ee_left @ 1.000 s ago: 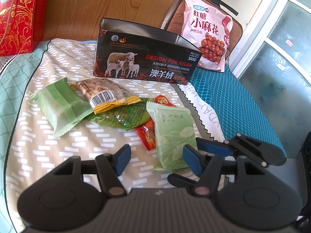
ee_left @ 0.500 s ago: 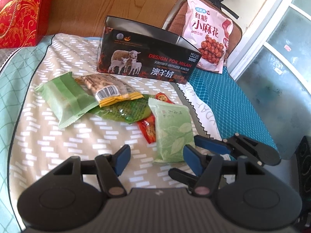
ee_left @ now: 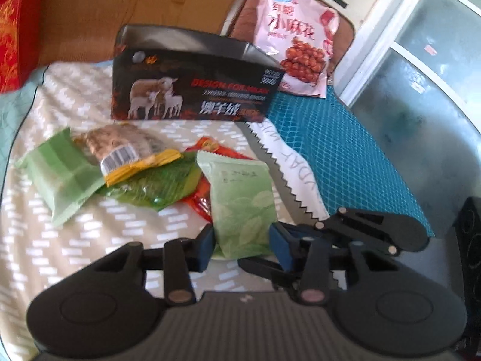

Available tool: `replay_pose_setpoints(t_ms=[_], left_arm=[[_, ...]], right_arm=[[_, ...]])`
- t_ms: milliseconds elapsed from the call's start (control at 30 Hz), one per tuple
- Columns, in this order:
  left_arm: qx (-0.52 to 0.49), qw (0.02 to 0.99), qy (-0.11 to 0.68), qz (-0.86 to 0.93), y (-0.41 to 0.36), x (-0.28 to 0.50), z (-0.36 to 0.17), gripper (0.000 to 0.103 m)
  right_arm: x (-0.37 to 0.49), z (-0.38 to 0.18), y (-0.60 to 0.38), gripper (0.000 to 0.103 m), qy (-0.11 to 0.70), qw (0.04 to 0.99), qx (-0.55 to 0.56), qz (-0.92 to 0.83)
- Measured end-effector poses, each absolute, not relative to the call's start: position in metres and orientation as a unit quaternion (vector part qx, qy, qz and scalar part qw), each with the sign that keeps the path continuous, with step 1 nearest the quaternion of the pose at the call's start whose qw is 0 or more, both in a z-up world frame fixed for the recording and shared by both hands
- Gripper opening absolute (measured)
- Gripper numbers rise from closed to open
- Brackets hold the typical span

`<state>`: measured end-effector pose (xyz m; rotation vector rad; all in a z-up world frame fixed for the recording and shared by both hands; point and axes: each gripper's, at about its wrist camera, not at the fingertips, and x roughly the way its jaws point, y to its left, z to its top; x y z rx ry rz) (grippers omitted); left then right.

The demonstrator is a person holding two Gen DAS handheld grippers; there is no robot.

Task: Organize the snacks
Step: 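Reach the right tool to the square light green packet and grasp it, then drop the light green packet into the black tin with the right tool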

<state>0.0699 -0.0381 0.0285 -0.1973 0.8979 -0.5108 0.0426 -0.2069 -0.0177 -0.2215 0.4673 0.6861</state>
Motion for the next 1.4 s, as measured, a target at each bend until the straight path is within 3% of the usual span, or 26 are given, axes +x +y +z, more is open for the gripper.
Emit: replay_pose_setpoints(t_ms=[200,433,467,567,633,833,1033,1200,1300,1367,1400], left_arm=[[-0.091,0.887,0.371,-0.26,-0.036,0.076,0.072,0.04],[-0.071,0.908,0.33,-0.248,-0.063,0.153,0.107,0.041],[-0.071,0.91,0.328,-0.245,-0.067,0.166,0.107,0.042],[-0.06,0.915,0.33,-0.223,-0.081,0.202,0.101,0.059],[-0.055,0.916,0.34,-0.208,-0.081,0.209,0.097,0.06],[-0.086,0.928,0.308,-0.192,-0.007,0.168,0.101,0.065],[-0.163,0.907,0.372,-0.114,0.079,0.137,0.066,0.065],[-0.216,0.89,0.384,-0.113,0.103,0.107,0.044,0.065],[-0.227,0.889,0.377,-0.128,0.098,0.096,0.042,0.065],[-0.231,0.888,0.375,-0.134,0.095,0.094,0.041,0.065],[-0.233,0.887,0.374,-0.136,0.094,0.094,0.04,0.065]], right_arm=[[0.046,0.013,-0.217,0.033,0.158,0.927,-0.089,0.329],[0.113,0.042,-0.22,0.033,0.126,0.951,-0.067,0.274],[0.126,0.044,-0.221,0.033,0.129,0.953,-0.061,0.265],[0.158,0.041,-0.219,0.034,0.136,0.964,-0.058,0.22],[0.167,0.037,-0.221,0.036,0.148,0.969,-0.055,0.191],[0.13,0.022,-0.237,0.045,0.16,0.956,-0.009,0.244],[0.122,0.008,-0.21,0.045,0.238,0.909,0.03,0.34],[0.125,0.01,-0.174,0.045,0.255,0.892,0.006,0.374],[0.122,0.006,-0.154,0.057,0.261,0.882,-0.03,0.392],[0.116,0.003,-0.141,0.073,0.254,0.884,-0.064,0.387],[0.113,0.002,-0.136,0.075,0.246,0.885,-0.081,0.387]])
